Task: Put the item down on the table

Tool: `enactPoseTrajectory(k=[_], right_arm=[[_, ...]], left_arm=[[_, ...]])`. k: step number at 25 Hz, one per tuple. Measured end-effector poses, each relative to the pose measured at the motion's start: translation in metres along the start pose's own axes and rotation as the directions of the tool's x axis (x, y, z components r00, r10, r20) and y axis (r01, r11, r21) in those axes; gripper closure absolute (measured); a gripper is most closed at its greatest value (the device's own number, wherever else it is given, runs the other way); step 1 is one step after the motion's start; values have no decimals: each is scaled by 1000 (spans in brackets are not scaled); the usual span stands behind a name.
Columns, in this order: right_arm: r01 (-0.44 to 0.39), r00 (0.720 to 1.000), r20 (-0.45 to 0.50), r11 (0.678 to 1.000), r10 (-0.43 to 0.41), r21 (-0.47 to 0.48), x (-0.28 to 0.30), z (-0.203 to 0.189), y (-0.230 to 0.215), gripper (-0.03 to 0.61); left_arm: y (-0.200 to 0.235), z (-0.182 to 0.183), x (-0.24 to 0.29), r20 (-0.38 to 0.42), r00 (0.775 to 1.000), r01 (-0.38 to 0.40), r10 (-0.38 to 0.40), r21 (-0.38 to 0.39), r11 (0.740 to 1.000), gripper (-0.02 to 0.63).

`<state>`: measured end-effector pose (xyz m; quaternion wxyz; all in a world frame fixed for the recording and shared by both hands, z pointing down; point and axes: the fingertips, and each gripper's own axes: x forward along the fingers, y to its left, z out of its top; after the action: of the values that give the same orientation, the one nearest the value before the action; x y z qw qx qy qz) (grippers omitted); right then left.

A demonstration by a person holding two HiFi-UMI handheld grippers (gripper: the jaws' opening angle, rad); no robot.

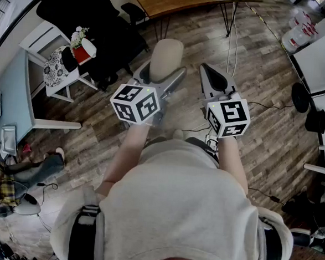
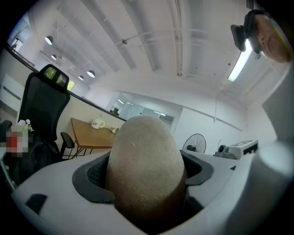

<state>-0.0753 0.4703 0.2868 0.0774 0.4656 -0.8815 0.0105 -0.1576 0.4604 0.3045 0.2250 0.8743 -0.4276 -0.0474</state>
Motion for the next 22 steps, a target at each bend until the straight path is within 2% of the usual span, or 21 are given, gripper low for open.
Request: enactPoseTrajectory(k=[3, 7, 12, 22], right_arm=[[6, 1000, -10, 1000, -6, 12, 1, -7, -5, 569], [13, 999, -33, 1000, -12, 29, 1, -16, -13, 569], [-16, 999, -40, 1000, 17, 26, 4, -19, -12, 569], [-23, 1000, -17, 996, 24, 81, -1, -27, -30, 568]], left_arm=[[5, -6, 1, -14, 1000, -10, 10, 16, 1000, 193], [3, -9, 8, -25, 1000, 15, -15, 13, 1000, 193], [3, -8, 17, -39, 999, 20, -19, 28, 999, 193], [-12, -8, 35, -29, 999, 47, -46, 42, 998, 193]])
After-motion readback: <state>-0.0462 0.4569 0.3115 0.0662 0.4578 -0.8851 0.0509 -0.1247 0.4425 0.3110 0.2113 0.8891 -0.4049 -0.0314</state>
